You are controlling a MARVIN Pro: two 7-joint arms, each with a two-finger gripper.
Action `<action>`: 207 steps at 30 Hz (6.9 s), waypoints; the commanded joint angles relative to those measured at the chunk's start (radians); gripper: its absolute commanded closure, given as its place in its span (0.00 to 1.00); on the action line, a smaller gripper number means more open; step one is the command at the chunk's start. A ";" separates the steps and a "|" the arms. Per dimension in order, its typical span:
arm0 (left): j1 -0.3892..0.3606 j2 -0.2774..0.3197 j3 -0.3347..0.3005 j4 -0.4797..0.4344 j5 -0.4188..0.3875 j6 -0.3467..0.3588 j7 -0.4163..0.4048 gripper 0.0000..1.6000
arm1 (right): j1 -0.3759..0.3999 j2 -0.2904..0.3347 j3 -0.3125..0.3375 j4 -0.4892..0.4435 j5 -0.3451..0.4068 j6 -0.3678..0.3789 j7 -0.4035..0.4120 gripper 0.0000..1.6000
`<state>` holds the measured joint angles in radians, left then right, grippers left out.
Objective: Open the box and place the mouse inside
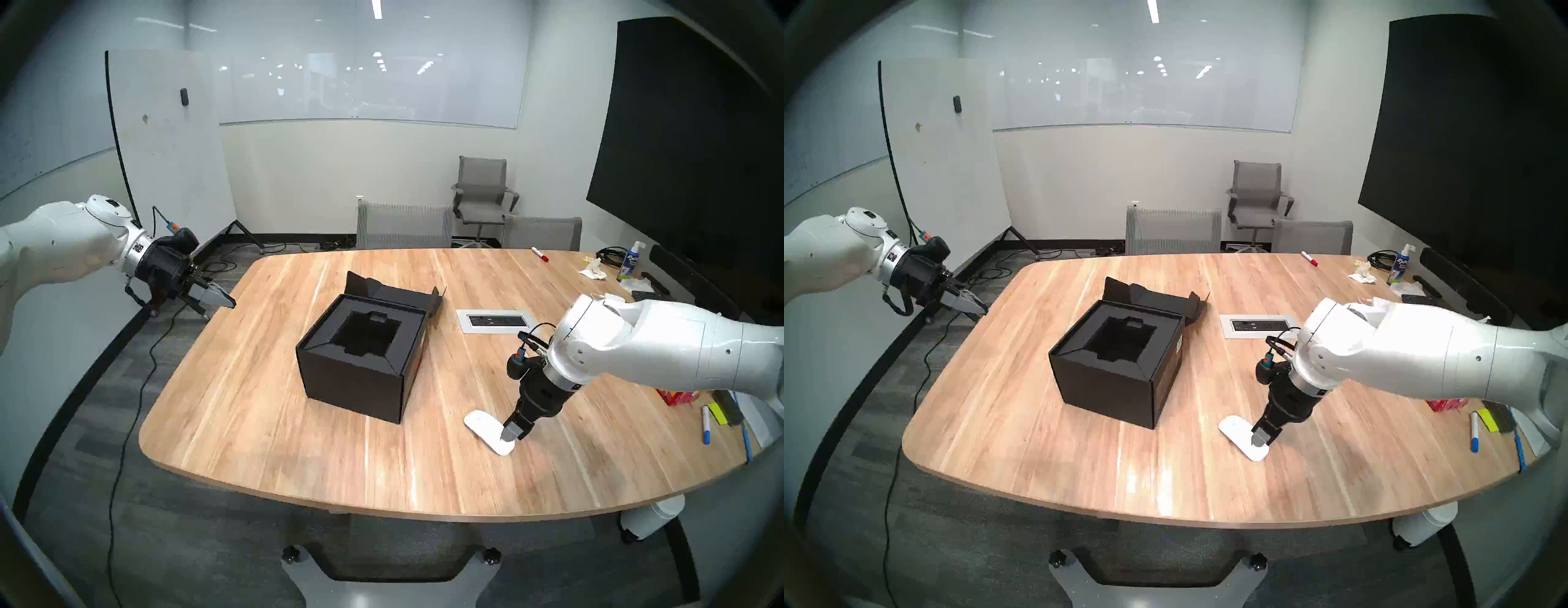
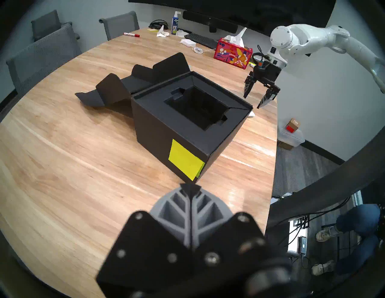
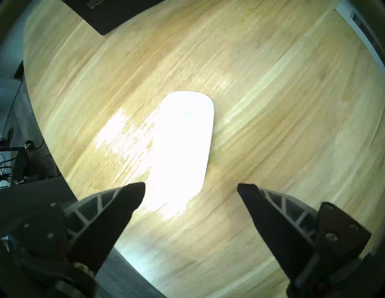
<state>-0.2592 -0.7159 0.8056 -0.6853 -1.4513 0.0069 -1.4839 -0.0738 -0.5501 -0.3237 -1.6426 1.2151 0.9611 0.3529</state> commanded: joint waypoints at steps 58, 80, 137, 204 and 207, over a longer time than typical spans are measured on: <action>-0.027 -0.004 0.012 -0.002 -0.019 -0.004 0.000 1.00 | -0.030 -0.117 0.006 0.059 0.063 -0.001 -0.068 0.00; -0.028 -0.005 0.017 -0.002 -0.022 -0.006 0.000 1.00 | -0.046 -0.136 -0.002 0.082 0.077 -0.001 -0.084 0.00; -0.030 -0.007 0.025 -0.001 -0.028 -0.008 0.000 1.00 | -0.016 -0.188 -0.021 0.134 0.007 -0.001 -0.021 1.00; -0.029 -0.008 0.024 0.001 -0.028 -0.010 0.000 1.00 | 0.317 -0.393 -0.054 0.300 -0.246 -0.019 0.261 1.00; -0.029 -0.008 0.024 0.001 -0.028 -0.010 0.000 1.00 | 0.320 -0.416 -0.049 0.320 -0.257 -0.031 0.273 1.00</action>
<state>-0.2684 -0.7237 0.8347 -0.6851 -1.4728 -0.0029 -1.4839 0.2004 -0.8990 -0.3979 -1.3674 0.9761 0.9568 0.6060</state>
